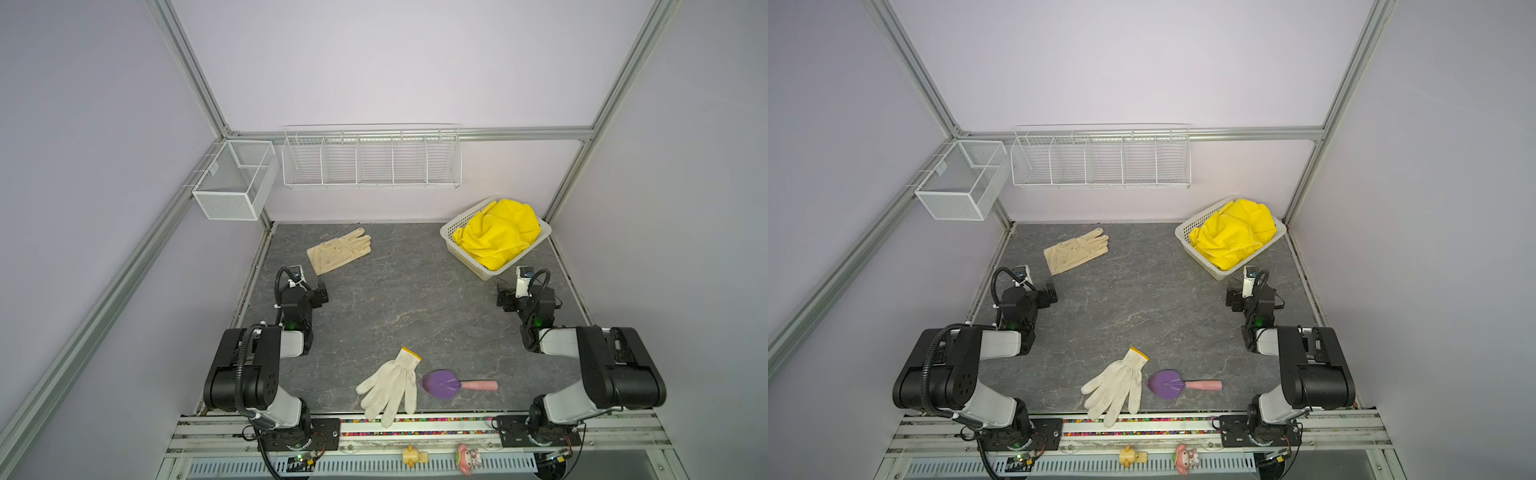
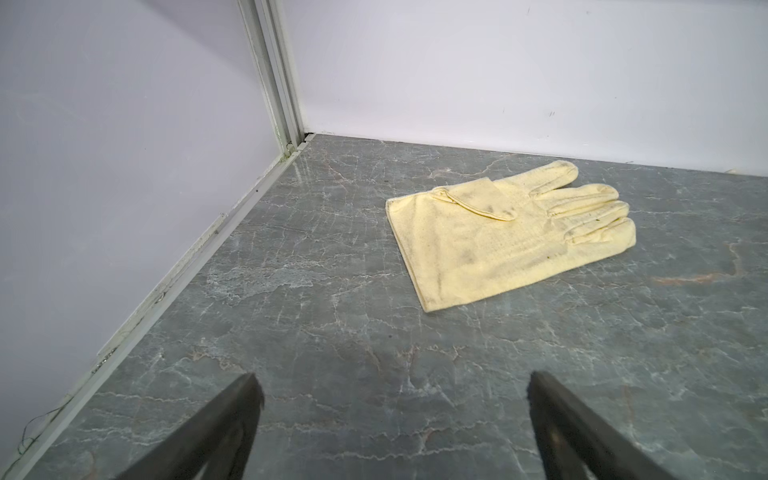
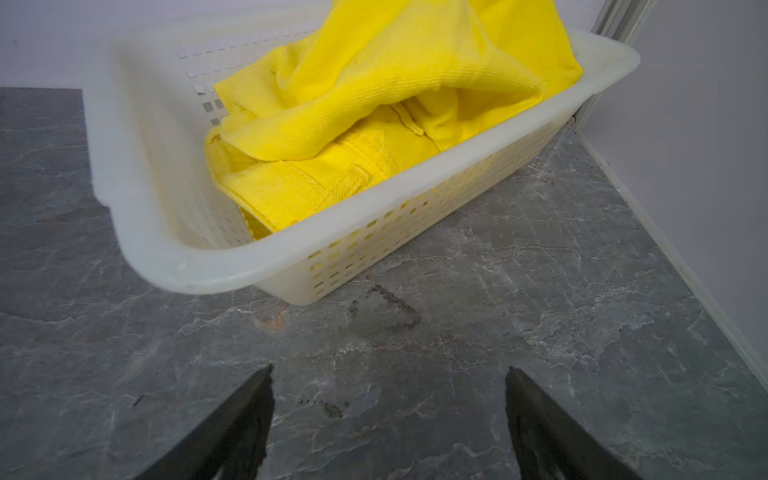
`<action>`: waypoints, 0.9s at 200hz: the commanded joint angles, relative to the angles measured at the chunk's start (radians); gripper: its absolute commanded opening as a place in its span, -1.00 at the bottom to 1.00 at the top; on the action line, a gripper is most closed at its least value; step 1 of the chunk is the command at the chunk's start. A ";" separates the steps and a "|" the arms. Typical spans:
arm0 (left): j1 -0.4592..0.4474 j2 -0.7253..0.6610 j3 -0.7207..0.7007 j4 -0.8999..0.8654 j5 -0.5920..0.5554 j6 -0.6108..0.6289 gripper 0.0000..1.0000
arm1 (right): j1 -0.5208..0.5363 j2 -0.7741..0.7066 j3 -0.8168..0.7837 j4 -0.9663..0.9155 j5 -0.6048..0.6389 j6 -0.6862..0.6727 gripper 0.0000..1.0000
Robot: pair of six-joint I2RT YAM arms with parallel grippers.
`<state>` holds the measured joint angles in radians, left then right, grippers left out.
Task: Fold and stack the trousers
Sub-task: Pick up the trousers from the basket.
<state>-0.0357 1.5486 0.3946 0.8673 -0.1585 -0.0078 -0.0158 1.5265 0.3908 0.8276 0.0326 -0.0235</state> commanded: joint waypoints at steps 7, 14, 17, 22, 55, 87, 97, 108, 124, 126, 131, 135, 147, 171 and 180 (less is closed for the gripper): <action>0.002 0.001 0.005 0.022 0.005 -0.008 0.99 | 0.005 0.001 -0.003 0.029 -0.005 -0.016 0.77; 0.002 0.001 0.006 0.022 0.005 -0.007 0.99 | 0.005 0.001 -0.002 0.029 -0.004 -0.015 0.77; 0.002 0.001 0.006 0.022 0.005 -0.007 0.99 | 0.004 0.000 -0.002 0.028 -0.005 -0.016 0.77; 0.002 0.001 0.005 0.022 0.005 -0.007 0.99 | 0.004 0.002 -0.002 0.028 -0.004 -0.016 0.77; 0.002 0.001 0.005 0.022 0.005 -0.007 0.99 | 0.004 0.002 -0.001 0.028 -0.004 -0.015 0.77; 0.002 0.001 0.006 0.022 0.005 -0.007 0.99 | -0.002 0.004 0.002 0.028 -0.012 -0.011 0.76; 0.002 0.001 0.005 0.021 0.005 -0.007 0.99 | -0.003 0.004 0.002 0.028 -0.015 -0.010 0.76; 0.002 0.001 0.006 0.021 0.005 -0.008 0.99 | -0.003 0.005 0.002 0.025 -0.016 -0.010 0.77; 0.002 0.001 0.005 0.022 0.005 -0.008 0.99 | -0.005 0.003 0.002 0.025 -0.017 -0.009 0.76; 0.002 0.001 0.004 0.023 0.005 -0.007 0.99 | -0.004 0.005 0.003 0.026 -0.017 -0.009 0.77; 0.002 0.000 0.002 0.026 0.005 -0.007 0.99 | -0.004 0.003 0.001 0.028 -0.018 -0.009 0.77; 0.002 -0.002 0.000 0.030 0.005 -0.007 0.99 | -0.004 0.002 0.000 0.028 -0.018 -0.009 0.77; 0.002 -0.023 -0.003 0.020 0.004 -0.008 0.99 | -0.005 -0.002 -0.004 0.039 -0.012 -0.008 0.76; -0.008 -0.127 0.014 -0.087 -0.005 0.002 0.99 | -0.005 -0.098 0.059 -0.150 -0.024 -0.011 0.76; -0.013 -0.178 0.030 -0.157 -0.011 0.006 0.99 | -0.004 -0.146 0.080 -0.223 -0.047 -0.022 0.76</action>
<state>-0.0380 1.4879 0.3946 0.8230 -0.1596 -0.0071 -0.0174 1.4891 0.4072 0.7517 0.0257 -0.0235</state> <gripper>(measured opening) 0.996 0.880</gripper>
